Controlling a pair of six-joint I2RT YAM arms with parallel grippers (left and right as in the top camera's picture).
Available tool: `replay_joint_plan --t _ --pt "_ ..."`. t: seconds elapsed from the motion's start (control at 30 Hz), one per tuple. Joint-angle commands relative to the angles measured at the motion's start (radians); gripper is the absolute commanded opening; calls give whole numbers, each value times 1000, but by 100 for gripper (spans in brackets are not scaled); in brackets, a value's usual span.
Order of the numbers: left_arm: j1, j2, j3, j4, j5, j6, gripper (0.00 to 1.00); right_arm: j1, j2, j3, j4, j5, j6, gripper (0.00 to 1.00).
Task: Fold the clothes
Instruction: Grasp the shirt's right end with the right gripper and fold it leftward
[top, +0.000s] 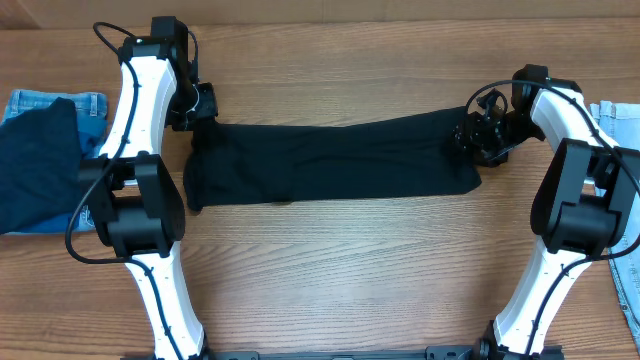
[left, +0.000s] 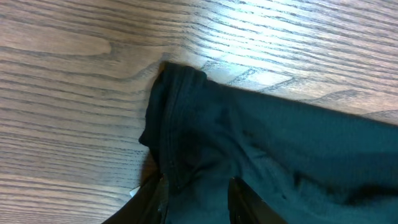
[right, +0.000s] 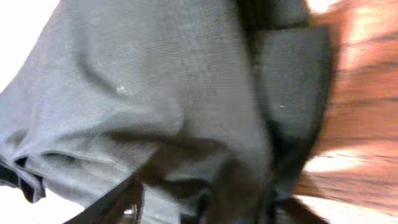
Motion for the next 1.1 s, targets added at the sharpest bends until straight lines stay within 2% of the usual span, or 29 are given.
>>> replay_joint_plan --t 0.0,0.03,0.07,0.17,0.23,0.43,0.57,1.07 --pt "2 7 23 -2 4 20 35 -20 82 -41 18 127 14 37" --pt "2 7 23 -3 4 20 36 -20 82 -41 19 127 15 24" --pt "2 7 23 -6 4 20 36 -20 82 -41 21 127 15 16" --pt "2 7 23 -14 2 23 35 -20 81 -33 21 128 15 4" --pt "2 7 23 -29 0 24 35 -22 78 11 -11 143 14 4" --pt "4 7 23 -54 -14 42 34 -43 61 249 -179 454 79 4" --pt "4 7 23 -51 -14 42 35 -42 60 365 -280 502 63 4" --pt "4 7 23 -22 -14 42 35 399 59 409 -380 575 51 4"
